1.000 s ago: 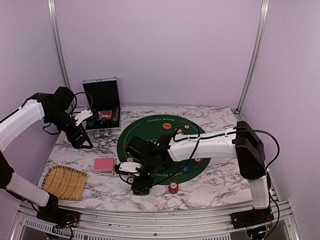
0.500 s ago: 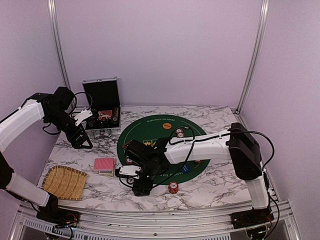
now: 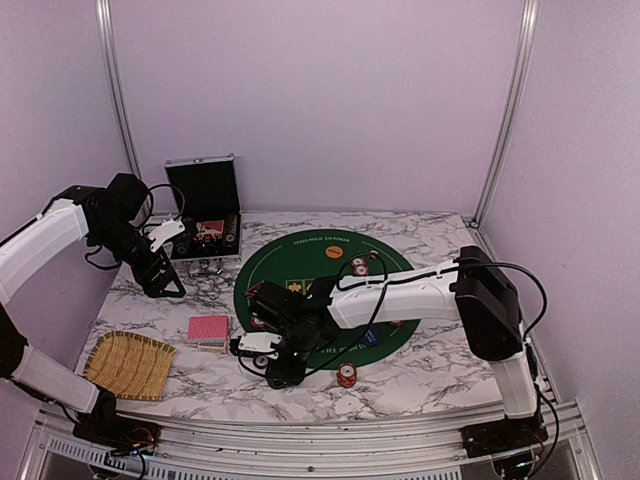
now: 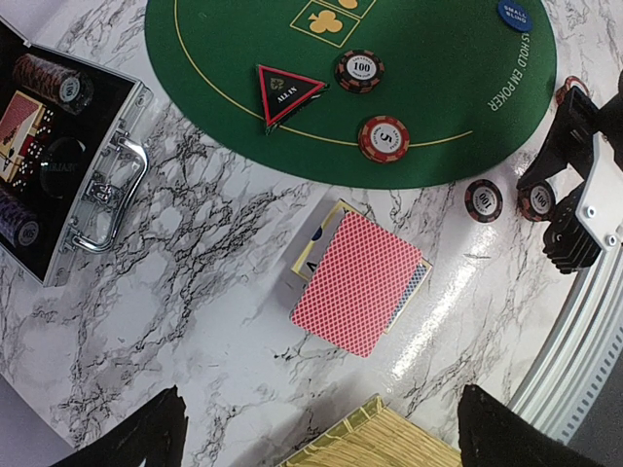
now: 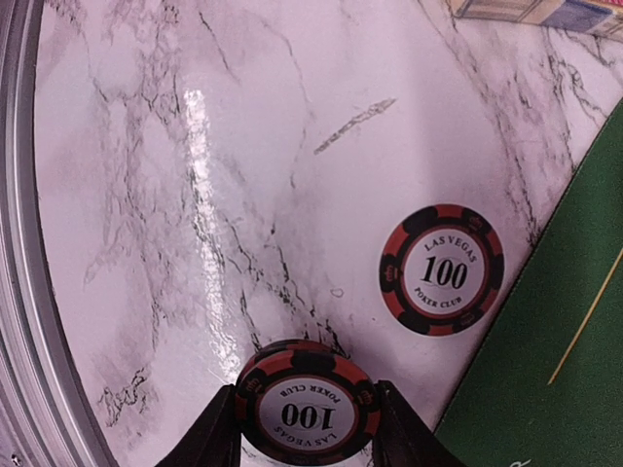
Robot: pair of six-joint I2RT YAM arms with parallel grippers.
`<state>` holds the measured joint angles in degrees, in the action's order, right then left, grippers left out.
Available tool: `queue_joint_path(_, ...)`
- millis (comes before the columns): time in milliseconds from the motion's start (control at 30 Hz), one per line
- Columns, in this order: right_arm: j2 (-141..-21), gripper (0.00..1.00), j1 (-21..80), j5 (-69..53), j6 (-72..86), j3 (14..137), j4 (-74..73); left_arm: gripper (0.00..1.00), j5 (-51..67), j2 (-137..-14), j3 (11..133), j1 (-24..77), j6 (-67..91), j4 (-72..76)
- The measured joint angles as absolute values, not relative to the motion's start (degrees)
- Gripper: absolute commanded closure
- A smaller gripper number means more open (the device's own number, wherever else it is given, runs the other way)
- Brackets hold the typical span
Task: Distribute texas hold em gaming equipment
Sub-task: Pick up the pile of poker chips from the pile of poker chips, then place the poker chips pile in the small blind area.
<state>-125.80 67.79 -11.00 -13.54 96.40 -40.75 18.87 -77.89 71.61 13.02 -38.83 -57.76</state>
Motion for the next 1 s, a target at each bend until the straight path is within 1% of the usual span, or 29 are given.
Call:
queue_joint_path(200,-125.78,0.72,67.79,-11.07,-13.5,96.4,-40.69,0.01,18.79,-77.89,71.61,13.02,-38.83,-57.76)
queue_joint_path(400,-125.45,0.88,67.79,-10.98,-13.32,95.98,-40.23,0.01,18.72,-77.89,71.61,13.02,-38.83,-57.76)
queue_joint_path(467,-124.77,0.92,67.77,-10.87,-13.13,95.24,-39.9,0.01,18.72,-77.89,71.61,13.02,-38.83,-57.76)
queue_joint_path(667,-120.99,0.97,67.26,-10.9,-11.9,93.23,-39.03,0.01,18.7,-77.89,71.61,13.02,-38.83,-57.76)
queue_joint_path(833,-115.81,0.98,65.8,-11.16,-10.35,89.93,-37.54,0.01,18.33,-77.89,71.61,13.02,-38.85,-57.78)
queue_joint_path(1000,-110.48,0.99,62.28,-10.52,-7.9,83.55,-35.77,0.01,18.11,-77.89,71.61,13.02,-39.44,-57.8)
